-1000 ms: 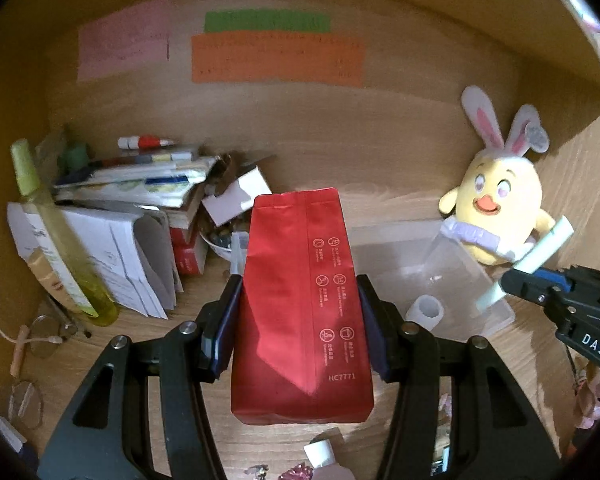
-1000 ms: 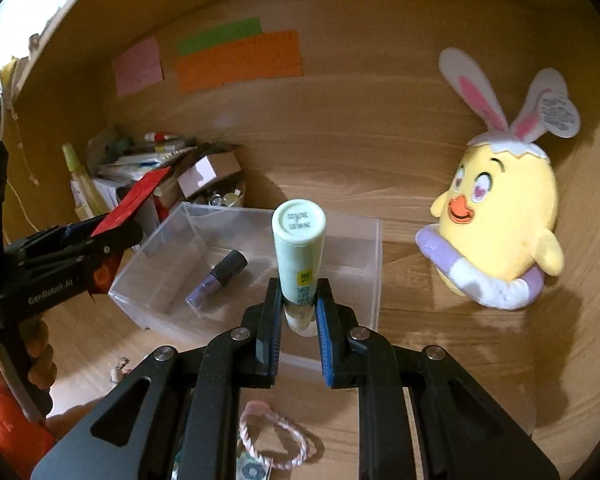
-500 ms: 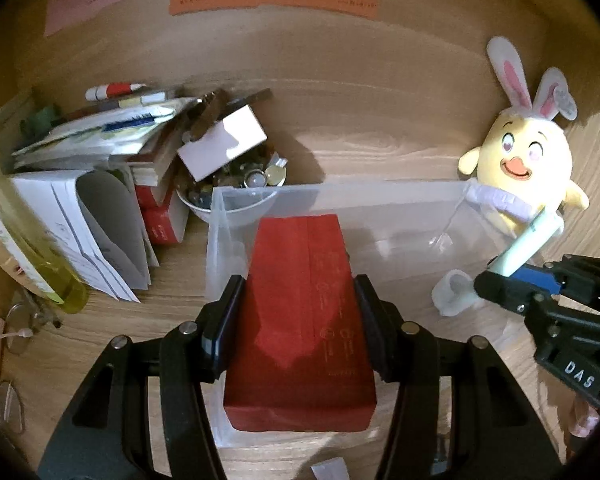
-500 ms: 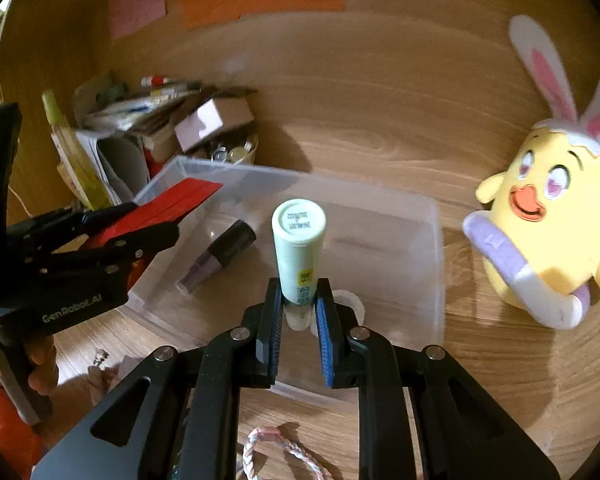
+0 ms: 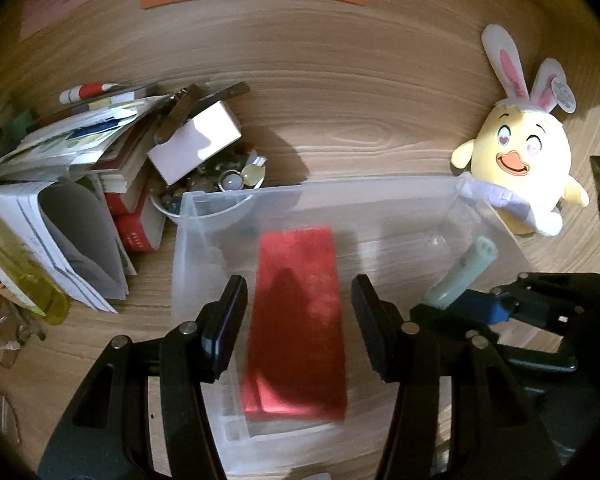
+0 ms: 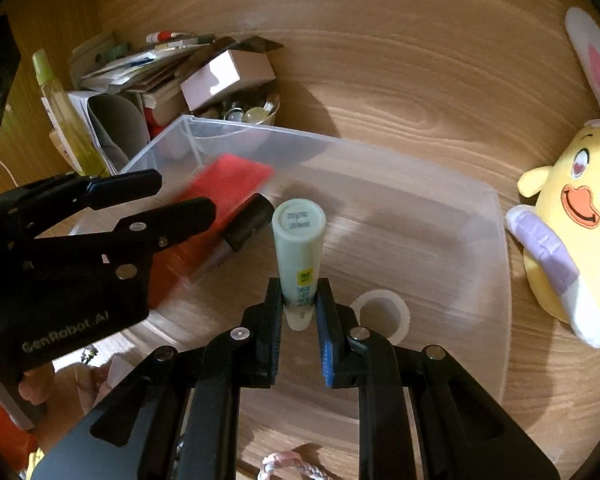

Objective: Organize objects
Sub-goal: 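Carry the red bag into the clear box and release it while the right tool carries the green tube over, then lower the pale green tube into the clear box and open the right tool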

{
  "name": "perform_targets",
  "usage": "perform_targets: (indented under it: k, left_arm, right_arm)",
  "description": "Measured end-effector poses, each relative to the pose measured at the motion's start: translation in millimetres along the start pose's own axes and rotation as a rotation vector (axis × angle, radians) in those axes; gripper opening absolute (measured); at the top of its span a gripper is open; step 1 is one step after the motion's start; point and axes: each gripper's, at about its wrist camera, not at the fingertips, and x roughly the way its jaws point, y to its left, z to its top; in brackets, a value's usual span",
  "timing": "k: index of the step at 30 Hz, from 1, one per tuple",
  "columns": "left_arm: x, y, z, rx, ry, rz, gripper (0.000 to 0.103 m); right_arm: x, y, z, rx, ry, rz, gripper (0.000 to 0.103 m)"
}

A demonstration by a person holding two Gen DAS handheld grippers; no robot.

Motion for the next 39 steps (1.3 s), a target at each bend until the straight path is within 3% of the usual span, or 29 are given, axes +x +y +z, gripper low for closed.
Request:
perform_targets:
  k: [5, 11, 15, 20, 27, 36, 39]
  left_arm:
    - [-1, -1, 1, -0.008, 0.015, -0.018, 0.056]
    - [-15, 1, 2, -0.022, -0.013, -0.026, 0.065]
    - [-31, 1, 1, -0.019, -0.041, -0.028, 0.069]
    - [-52, 0, -1, -0.016, -0.083, -0.019, 0.072]
    - [-86, -1, -17, -0.007, -0.143, -0.002, 0.079]
    - [-102, 5, -49, -0.033, -0.126, -0.007, 0.08]
    - [-103, 5, -61, -0.035, -0.104, -0.011, 0.075]
  right_arm:
    - [4, 1, 5, 0.0, 0.013, -0.001, 0.014]
    - [-2, 5, 5, -0.016, 0.004, -0.009, 0.016]
    - [-9, 6, 5, -0.019, -0.018, -0.027, 0.031]
    - [-26, 6, 5, -0.019, -0.06, -0.054, 0.038]
    - [-62, 8, -7, -0.013, -0.147, -0.097, 0.058]
    - [-99, 2, -39, 0.055, -0.202, -0.069, 0.059]
    - [-108, 3, -53, 0.064, -0.216, -0.078, 0.059]
